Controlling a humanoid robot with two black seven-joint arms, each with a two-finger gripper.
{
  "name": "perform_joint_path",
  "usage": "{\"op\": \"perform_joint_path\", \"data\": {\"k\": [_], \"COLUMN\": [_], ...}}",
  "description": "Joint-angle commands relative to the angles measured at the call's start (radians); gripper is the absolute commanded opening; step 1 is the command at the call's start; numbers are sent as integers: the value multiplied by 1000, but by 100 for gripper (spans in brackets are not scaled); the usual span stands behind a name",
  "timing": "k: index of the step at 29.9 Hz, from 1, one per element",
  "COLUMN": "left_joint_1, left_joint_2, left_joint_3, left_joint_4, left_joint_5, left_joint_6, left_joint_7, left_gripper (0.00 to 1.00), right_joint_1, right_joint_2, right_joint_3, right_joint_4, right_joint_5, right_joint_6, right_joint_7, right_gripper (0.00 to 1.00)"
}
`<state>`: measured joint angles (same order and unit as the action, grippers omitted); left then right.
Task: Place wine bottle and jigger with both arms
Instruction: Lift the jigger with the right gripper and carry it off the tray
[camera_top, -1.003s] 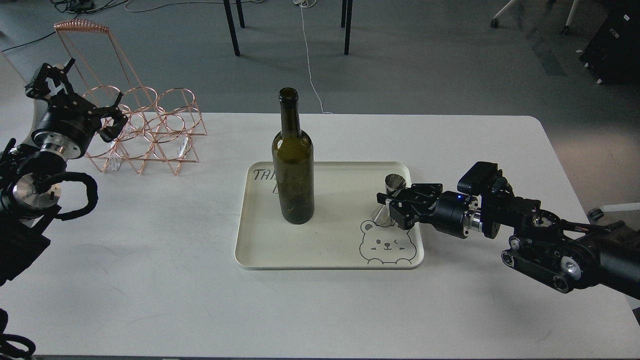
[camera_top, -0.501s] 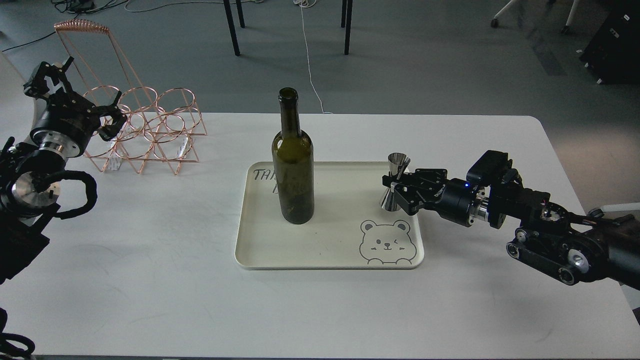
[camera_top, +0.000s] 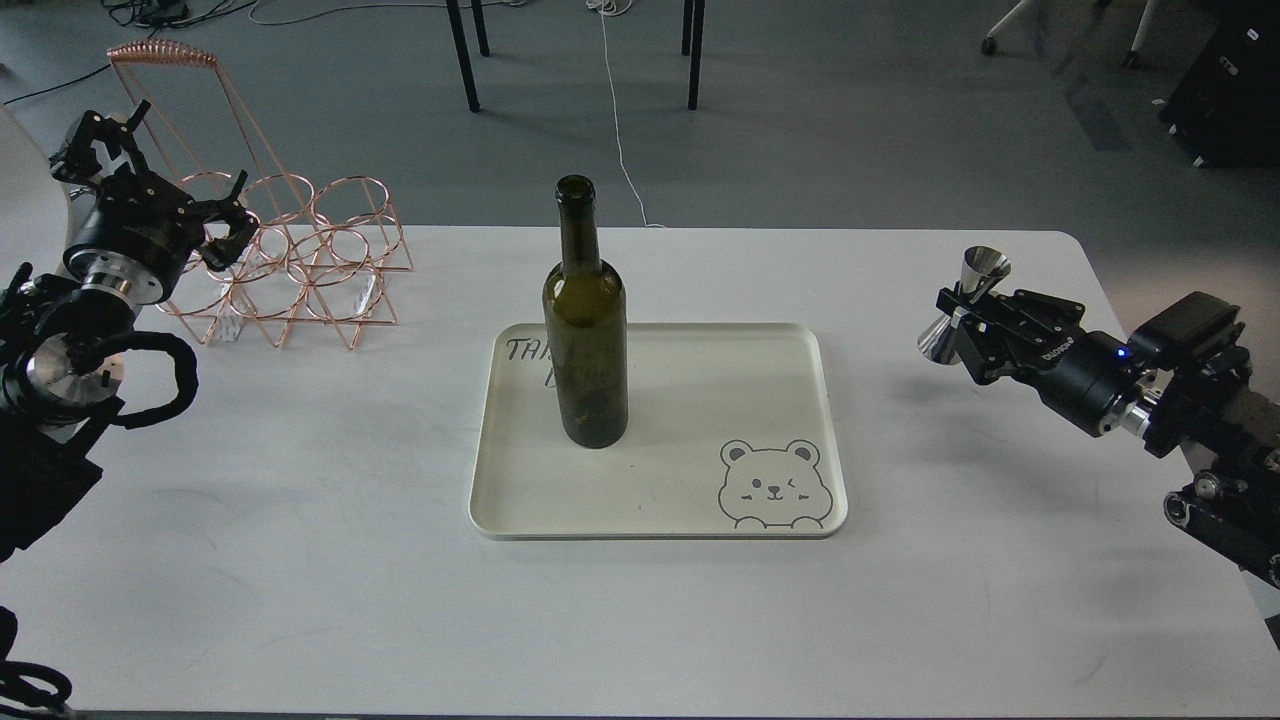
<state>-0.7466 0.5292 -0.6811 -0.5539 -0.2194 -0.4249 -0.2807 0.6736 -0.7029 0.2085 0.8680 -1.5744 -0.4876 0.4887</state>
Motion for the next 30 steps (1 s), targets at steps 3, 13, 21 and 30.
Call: {"op": "perform_joint_path", "data": {"k": [3,13,21,30], "left_joint_1": [-2,-16,-17,-23], "left_joint_2": [2,0,3,3], "left_joint_3": [0,0,0,0], "left_joint_4": [0,-1,0,0], "left_joint_5": [2,2,2,2], "left_joint_6": [-2,1,1,1], "left_joint_7": [1,3,1,5], "left_gripper": [98,98,98,98], "right_joint_1": [-75,-106,-105,-109], "right_joint_2": [13,68,71,68], "right_joint_3": [0,-8,-6,-11], "right_joint_4": [-110,-170,-165,-150], "right_joint_5": [50,105,105,105], "right_joint_6": [-1,-1,-1,-1], "right_joint_7": [0,0,0,0], "right_gripper": [5,8,20,33]}}
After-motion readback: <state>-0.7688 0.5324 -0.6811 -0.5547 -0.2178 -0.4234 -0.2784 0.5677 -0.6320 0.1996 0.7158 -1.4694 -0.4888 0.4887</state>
